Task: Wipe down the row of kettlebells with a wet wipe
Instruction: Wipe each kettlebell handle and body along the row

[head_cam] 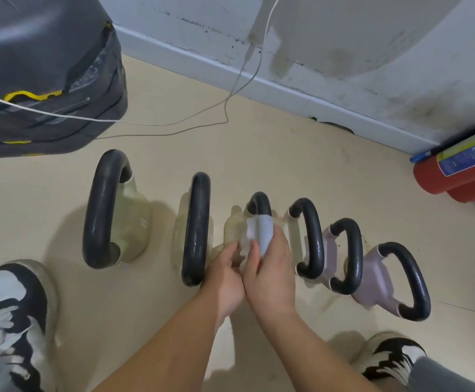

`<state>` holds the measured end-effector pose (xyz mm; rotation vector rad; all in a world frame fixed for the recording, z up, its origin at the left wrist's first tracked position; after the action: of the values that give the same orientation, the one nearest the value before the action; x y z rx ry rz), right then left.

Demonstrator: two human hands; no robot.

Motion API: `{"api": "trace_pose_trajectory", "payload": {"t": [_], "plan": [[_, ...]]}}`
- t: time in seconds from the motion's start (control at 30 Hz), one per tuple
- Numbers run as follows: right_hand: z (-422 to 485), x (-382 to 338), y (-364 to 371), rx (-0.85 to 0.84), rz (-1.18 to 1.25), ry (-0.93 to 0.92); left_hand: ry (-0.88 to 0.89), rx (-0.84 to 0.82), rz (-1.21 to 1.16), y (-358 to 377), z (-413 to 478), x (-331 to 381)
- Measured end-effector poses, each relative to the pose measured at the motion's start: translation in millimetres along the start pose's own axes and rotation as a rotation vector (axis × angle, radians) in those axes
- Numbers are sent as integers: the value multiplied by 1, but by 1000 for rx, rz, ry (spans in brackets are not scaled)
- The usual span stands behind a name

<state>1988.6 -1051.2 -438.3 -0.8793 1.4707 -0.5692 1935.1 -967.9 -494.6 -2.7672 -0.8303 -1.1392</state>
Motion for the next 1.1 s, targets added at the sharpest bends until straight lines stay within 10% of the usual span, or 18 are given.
{"api": "trace_pose_trajectory", "payload": {"t": [0.2,0.43,0.6,0.87,1.1], "plan": [[-53,36,-13,-92,-41,186,60,57,483,-12,-15,-10],[-30,-9,-62,-65,468,244,178,112,224,-1,-51,40],[-13,-33,-61,-397,580,279,218,60,157,13,-57,67],[23,-18,-83,-325,547,449,493,155,481,16,-44,109],[30,-18,-83,-389,884,538,568,220,248,15,-38,136]]}}
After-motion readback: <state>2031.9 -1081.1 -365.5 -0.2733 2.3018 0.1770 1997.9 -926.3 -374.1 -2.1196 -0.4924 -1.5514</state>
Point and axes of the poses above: each hand's wrist, its own z-axis towards the middle knuckle, its own y-axis out of the palm, x = y × z, the point moved 7 cm from there along z, towards the middle knuckle, and after that the axes turned 3 degrees about x, right-handed, at the moved point
